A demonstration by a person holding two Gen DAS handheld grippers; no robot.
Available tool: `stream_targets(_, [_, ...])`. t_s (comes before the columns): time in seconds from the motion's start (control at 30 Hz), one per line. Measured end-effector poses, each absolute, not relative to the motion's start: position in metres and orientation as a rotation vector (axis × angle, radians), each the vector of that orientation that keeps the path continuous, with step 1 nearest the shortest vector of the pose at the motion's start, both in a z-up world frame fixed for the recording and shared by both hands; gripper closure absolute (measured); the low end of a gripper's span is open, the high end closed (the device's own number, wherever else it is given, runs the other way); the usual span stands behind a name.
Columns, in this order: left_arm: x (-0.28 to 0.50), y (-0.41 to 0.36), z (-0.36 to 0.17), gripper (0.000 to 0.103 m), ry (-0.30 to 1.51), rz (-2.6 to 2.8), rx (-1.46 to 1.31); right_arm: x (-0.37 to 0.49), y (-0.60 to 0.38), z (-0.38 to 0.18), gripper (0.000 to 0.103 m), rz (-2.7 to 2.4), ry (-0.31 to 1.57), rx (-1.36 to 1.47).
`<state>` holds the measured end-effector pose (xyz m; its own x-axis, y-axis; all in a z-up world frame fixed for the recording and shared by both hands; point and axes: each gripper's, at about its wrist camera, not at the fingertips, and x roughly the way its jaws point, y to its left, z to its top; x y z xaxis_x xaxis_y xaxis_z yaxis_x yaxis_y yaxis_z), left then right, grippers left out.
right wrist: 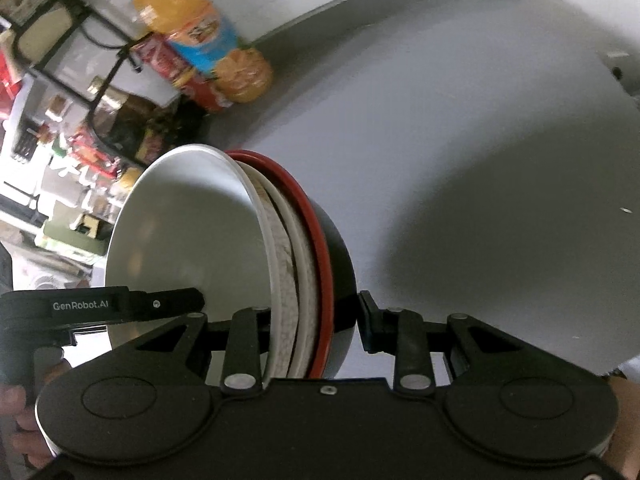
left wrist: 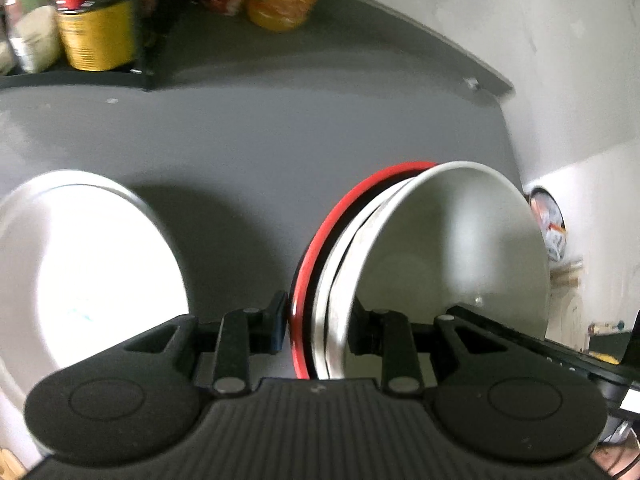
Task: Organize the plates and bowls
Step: 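Lift the bowl stack with both grippers and lower it onto the plate stack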
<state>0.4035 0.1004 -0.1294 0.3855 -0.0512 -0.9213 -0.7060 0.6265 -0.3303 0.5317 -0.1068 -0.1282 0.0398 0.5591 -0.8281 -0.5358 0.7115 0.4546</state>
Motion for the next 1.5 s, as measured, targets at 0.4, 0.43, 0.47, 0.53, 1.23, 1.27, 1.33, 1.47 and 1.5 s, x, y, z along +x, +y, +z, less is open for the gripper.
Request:
stream_targets(0.4, [0.335, 0.155, -0.107, 0.075, 1.034, 0.592, -0.877, 0.492, -0.035, -0.112, 0.073, 0.938, 1.268, -0.007])
stream_targets(0.43, [0.33, 0.16, -0.105, 0.075, 1.027, 0.599, -0.881, 0.489, -0.029, -0.111, 0.073, 0.945, 1.267, -0.009])
stream_targets(0.47, [0.325, 0.165, -0.105, 0.076, 1.021, 0.604, -0.884, 0.486, -0.023, -0.11, 0.073, 0.952, 1.265, -0.011])
stream_targets(0.53, [0.315, 0.175, -0.103, 0.076, 1.014, 0.616, -0.887, 0.48, -0.014, -0.11, 0.073, 0.96, 1.269, -0.01])
stream_targets(1.23, [0.242, 0.241, -0.128, 0.076, 1.047, 0.652, -0.952, 0.425, 0.058, -0.14, 0.073, 0.952, 1.376, -0.02])
stream_targets(1.27, [0.241, 0.244, -0.13, 0.076, 1.05, 0.65, -0.952, 0.424, 0.058, -0.142, 0.073, 0.949, 1.379, -0.018])
stream_targets(1.33, [0.238, 0.246, -0.133, 0.076, 1.055, 0.644, -0.955, 0.422, 0.059, -0.145, 0.073, 0.934, 1.387, -0.019])
stream_targets(1.47, [0.238, 0.248, -0.136, 0.075, 1.065, 0.624, -0.951, 0.416, 0.057, -0.149, 0.072, 0.905, 1.386, -0.036])
stream_targets(1.5, [0.238, 0.248, -0.136, 0.075, 1.063, 0.619, -0.952, 0.415, 0.055, -0.15, 0.072, 0.898, 1.386, -0.037])
